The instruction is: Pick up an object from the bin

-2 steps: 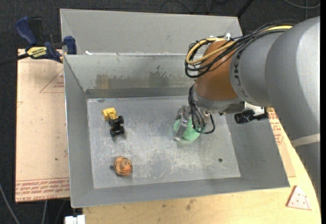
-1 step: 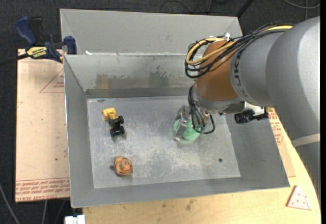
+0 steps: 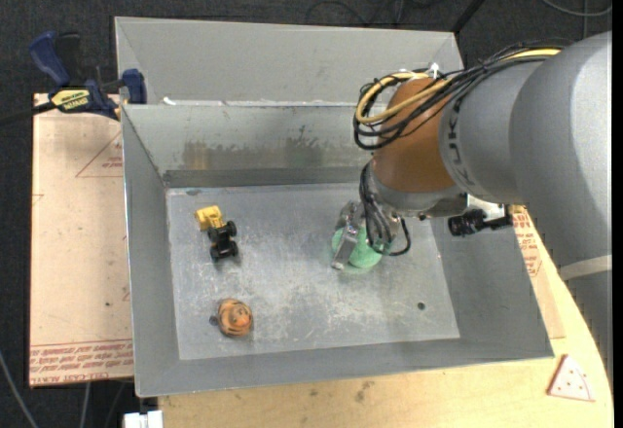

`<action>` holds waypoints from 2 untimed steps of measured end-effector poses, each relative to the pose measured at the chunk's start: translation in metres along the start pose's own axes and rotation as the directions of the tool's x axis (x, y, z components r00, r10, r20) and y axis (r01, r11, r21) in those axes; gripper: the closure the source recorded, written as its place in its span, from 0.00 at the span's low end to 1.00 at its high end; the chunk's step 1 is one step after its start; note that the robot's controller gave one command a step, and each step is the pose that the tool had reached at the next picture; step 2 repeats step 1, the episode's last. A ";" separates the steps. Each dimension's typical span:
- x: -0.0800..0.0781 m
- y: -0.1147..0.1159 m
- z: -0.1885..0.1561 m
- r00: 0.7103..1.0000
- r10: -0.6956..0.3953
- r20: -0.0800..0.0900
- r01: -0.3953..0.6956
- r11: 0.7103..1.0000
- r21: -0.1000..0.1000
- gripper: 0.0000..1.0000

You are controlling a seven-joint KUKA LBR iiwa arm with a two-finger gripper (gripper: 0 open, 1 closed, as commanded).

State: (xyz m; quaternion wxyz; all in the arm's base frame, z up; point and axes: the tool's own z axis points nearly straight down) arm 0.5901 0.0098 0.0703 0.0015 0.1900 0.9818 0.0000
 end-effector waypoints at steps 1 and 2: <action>0.000 0.000 0.000 1.000 0.000 0.000 0.000 1.000 0.000 1.00; 0.000 0.000 0.000 1.000 0.000 0.000 0.000 1.000 0.000 1.00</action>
Offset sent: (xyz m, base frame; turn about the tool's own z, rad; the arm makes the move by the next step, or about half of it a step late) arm 0.0000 0.0000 0.0000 0.0000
